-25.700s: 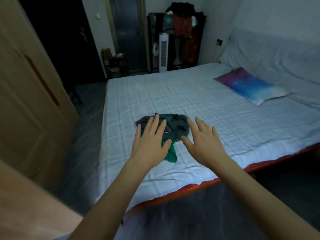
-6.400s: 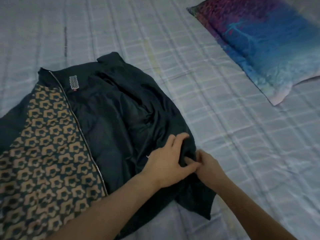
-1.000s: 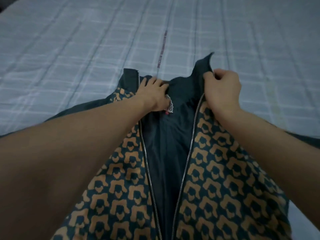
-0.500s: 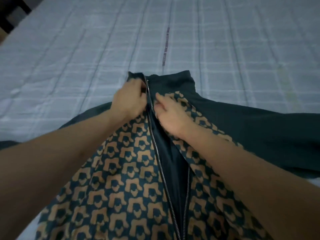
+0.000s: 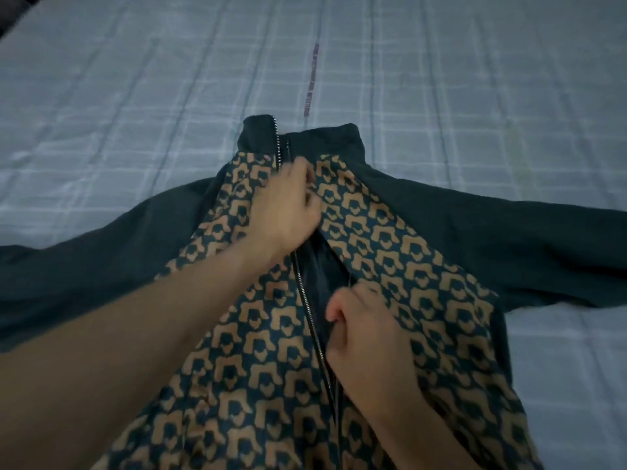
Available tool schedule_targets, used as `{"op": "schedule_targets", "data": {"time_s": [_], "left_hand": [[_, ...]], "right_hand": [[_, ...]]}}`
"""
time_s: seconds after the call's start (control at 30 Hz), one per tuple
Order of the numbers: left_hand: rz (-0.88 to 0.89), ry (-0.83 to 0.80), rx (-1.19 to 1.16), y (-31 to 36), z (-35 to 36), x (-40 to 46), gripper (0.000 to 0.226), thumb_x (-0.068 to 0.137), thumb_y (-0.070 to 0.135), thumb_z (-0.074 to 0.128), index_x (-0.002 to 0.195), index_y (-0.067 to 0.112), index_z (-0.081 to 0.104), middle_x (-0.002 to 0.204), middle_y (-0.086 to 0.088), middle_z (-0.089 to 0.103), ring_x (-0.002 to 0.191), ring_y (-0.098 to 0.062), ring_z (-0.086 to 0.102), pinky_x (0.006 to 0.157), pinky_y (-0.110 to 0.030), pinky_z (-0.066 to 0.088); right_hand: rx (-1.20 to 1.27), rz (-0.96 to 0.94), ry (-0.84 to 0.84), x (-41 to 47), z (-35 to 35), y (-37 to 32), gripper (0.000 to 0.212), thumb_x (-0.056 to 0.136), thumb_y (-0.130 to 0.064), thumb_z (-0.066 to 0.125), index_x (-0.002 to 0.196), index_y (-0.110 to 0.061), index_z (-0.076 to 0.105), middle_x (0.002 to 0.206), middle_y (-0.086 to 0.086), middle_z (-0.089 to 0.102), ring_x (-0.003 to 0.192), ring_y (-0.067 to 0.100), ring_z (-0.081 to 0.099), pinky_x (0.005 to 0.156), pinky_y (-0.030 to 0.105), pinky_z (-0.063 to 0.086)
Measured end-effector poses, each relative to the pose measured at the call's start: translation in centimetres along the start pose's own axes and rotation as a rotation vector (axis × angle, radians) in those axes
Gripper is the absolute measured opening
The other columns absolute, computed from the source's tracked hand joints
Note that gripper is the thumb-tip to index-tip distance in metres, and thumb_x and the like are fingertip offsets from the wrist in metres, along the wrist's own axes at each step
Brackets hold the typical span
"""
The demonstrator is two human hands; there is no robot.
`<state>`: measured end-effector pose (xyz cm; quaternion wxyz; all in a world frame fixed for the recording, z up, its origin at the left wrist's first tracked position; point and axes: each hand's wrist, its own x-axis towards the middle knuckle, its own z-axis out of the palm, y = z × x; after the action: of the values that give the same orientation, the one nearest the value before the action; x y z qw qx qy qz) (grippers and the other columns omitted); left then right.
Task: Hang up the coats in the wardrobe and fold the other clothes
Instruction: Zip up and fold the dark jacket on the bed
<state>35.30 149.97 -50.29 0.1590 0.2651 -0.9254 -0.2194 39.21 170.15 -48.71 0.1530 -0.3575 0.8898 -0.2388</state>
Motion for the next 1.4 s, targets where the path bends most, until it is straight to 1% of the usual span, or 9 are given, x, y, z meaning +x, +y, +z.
{"op": "schedule_targets", "data": {"time_s": [0.1,0.23,0.53,0.7,0.8,0.97,1.17,1.27,1.4], "left_hand": [[-0.145,-0.303,-0.048,0.5,0.9,-3.2,0.013,0.096,0.028,0.047,0.108,0.022,0.048,0.092,-0.003,0.064,0.081,-0.021,0.059,0.075,-0.041,0.053],[-0.060,-0.374,0.162,1.2,2.3,-3.6,0.037,0.101,0.036,0.034,0.134,0.024,0.047,0.137,-0.004,0.045,0.124,-0.027,0.041,0.105,-0.046,0.037],[-0.450,-0.309,-0.294,3.9,4.2,-2.1,0.041,0.098,0.034,0.034,0.136,0.048,0.041,0.131,-0.015,0.048,0.112,-0.037,0.054,0.102,-0.044,0.045],[-0.545,-0.187,-0.413,4.3,3.3,-2.0,0.030,0.093,0.010,0.053,0.117,0.025,0.065,0.119,0.009,0.051,0.113,-0.015,0.053,0.106,-0.027,0.041],[-0.412,-0.063,-0.324,4.2,1.4,-2.0,0.030,0.094,0.004,0.052,0.115,0.017,0.069,0.117,0.008,0.054,0.110,-0.009,0.050,0.100,-0.017,0.037],[-0.339,-0.181,0.233,2.7,1.8,-4.2,0.053,0.093,0.027,0.052,0.144,0.025,0.038,0.159,-0.018,0.003,0.145,-0.038,0.006,0.116,-0.054,0.010],[0.343,-0.185,0.160,11.6,5.1,-9.4,0.054,0.096,0.034,0.042,0.149,0.026,0.031,0.163,-0.007,-0.007,0.149,-0.029,-0.005,0.119,-0.050,-0.001],[0.170,-0.310,0.127,16.2,9.6,-10.7,0.057,0.097,0.054,0.026,0.152,0.041,0.017,0.162,-0.002,-0.018,0.148,-0.033,-0.013,0.116,-0.054,-0.009],[0.071,-0.429,0.346,16.5,14.8,-12.1,0.074,0.085,0.079,0.013,0.149,0.050,-0.009,0.158,-0.005,-0.029,0.143,-0.040,-0.025,0.111,-0.067,-0.008]], "right_hand": [[-0.135,0.165,-0.280,-3.3,-0.4,0.6,0.016,0.093,-0.043,0.044,0.101,-0.031,0.037,0.093,-0.012,0.045,0.078,0.007,0.049,0.057,0.019,0.039],[-0.240,0.302,-0.620,-6.2,-0.7,0.3,0.027,0.095,-0.050,0.045,0.102,-0.025,0.040,0.085,-0.006,0.048,0.071,0.015,0.048,0.057,0.028,0.043],[-0.188,-0.062,-0.820,-8.7,-0.6,-0.3,0.026,0.099,-0.040,0.033,0.082,-0.022,0.041,0.084,0.001,0.045,0.073,0.021,0.044,0.075,0.043,0.043],[-0.223,-0.110,-0.796,-9.9,-0.1,0.9,0.025,0.098,-0.039,0.037,0.097,-0.017,0.050,0.085,0.003,0.046,0.084,0.024,0.044,0.084,0.045,0.040],[-0.234,-0.102,-0.779,-10.4,0.5,1.5,0.042,0.098,-0.040,0.037,0.130,-0.014,0.046,0.119,0.010,0.052,0.113,0.029,0.048,0.098,0.046,0.036],[-0.077,-0.145,-0.620,-11.1,-3.1,1.7,0.041,0.097,-0.057,0.029,0.099,-0.021,0.048,0.096,-0.004,0.050,0.094,0.016,0.053,0.076,0.035,0.047],[0.036,0.371,0.195,-7.6,-10.2,15.5,0.030,0.091,-0.013,0.047,0.119,-0.021,0.053,0.120,0.002,0.048,0.104,0.023,0.052,0.088,0.039,0.046],[-0.045,0.581,0.211,-5.4,-12.3,24.4,0.063,0.082,-0.018,0.042,0.143,-0.001,0.036,0.134,0.030,0.036,0.121,0.046,0.038,0.104,0.046,0.033],[-0.309,0.700,0.095,-2.5,-18.5,33.3,0.066,0.091,-0.015,0.052,0.151,-0.018,0.025,0.154,0.022,0.015,0.138,0.043,0.020,0.110,0.053,0.024]]}}
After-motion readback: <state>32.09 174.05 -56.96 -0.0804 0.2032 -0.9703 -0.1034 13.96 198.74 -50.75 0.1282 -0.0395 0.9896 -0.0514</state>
